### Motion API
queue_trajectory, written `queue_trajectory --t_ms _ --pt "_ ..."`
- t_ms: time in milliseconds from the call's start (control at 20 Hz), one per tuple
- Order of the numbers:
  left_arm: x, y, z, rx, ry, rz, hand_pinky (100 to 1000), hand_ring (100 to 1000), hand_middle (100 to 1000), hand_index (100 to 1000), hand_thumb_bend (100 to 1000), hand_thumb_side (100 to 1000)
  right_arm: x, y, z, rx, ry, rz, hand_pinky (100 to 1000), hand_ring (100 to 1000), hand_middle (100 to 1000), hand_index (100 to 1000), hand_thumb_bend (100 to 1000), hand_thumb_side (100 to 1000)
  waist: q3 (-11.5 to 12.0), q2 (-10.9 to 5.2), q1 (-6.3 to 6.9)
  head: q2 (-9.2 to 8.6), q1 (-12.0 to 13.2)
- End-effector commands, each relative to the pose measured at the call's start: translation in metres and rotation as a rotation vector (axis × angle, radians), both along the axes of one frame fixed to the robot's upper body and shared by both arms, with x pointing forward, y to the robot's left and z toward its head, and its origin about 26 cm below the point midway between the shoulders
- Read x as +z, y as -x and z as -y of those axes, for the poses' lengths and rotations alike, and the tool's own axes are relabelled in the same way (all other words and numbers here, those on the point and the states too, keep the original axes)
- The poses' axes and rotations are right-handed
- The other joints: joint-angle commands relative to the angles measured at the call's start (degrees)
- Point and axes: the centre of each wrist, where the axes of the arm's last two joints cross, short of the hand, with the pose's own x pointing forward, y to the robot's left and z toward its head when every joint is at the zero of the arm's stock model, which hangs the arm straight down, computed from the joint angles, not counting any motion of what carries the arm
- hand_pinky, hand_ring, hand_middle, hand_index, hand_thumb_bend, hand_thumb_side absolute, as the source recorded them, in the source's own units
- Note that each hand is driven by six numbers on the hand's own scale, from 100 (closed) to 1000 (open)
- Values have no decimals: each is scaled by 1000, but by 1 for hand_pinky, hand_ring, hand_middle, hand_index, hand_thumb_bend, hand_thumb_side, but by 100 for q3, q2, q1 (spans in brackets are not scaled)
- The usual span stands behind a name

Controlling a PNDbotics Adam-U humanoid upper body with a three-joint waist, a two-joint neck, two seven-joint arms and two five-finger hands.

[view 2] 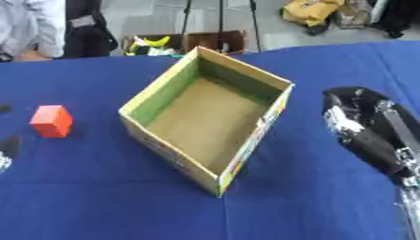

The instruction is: Pick up objects on the table and place them in the box.

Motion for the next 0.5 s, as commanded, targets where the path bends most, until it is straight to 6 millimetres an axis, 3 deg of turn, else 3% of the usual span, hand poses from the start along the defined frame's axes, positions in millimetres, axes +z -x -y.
queue_trajectory --t_ms 50,500 --pt "18 3 -3 6 -58 -1 516 657 740 869 361 1000 5 1 0 7 18 17 837 836 567 754 103 535 -22 -150 -2 -40 27" --pt "25 -14 -29 19 -135 -179 557 721 804 935 362 1000 4 0 -3 21 27 13 838 836 567 754 103 535 -108 -170 36 -15 55"
